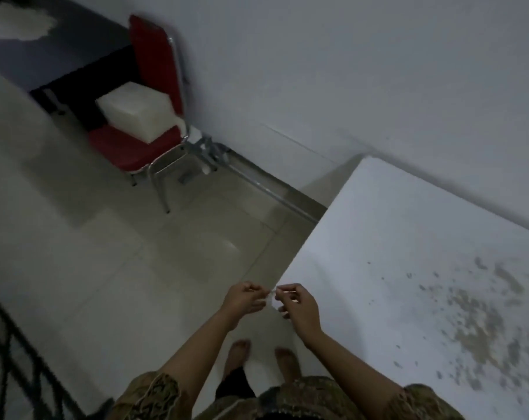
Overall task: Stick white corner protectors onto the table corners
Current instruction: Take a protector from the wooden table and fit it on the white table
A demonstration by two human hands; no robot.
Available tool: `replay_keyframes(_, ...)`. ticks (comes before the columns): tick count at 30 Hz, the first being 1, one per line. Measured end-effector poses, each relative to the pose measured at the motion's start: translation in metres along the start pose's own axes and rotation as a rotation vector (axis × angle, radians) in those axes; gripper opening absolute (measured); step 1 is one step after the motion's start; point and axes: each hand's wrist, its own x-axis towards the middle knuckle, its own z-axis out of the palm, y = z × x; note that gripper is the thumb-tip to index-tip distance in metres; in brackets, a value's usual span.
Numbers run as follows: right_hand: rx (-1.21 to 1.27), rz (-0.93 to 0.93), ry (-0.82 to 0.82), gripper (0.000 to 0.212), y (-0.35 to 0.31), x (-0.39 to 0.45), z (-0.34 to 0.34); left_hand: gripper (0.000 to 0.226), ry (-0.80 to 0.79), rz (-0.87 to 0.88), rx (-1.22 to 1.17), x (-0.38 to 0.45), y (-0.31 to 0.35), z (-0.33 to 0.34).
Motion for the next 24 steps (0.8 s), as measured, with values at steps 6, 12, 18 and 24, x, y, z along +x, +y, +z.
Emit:
replay_keyframes(6, 0.126, 0.09, 0.238, 0.009, 0.0, 0.005, 0.029, 0.011, -0.208, 0.03, 0.163, 0.035, 0.01, -0.014)
replay_keyframes(12, 0.279, 0.185, 0.519, 0.019, 0.006, -0.002, 0.047, 0.012, -0.291, 0.044, 0.22, 0.053, 0.006, -0.012)
replay_keyframes(18, 0.365, 0.368, 0.59, 0.029, 0.024, -0.009, 0.066, 0.009, -0.212, 0.05, 0.236, 0.071, -0.005, -0.021)
replay_keyframes(24, 0.455, 0.434, 0.476, 0.027, 0.021, -0.009, 0.077, 0.008, -0.278, -0.077, 0.174, 0.078, -0.002, -0.015)
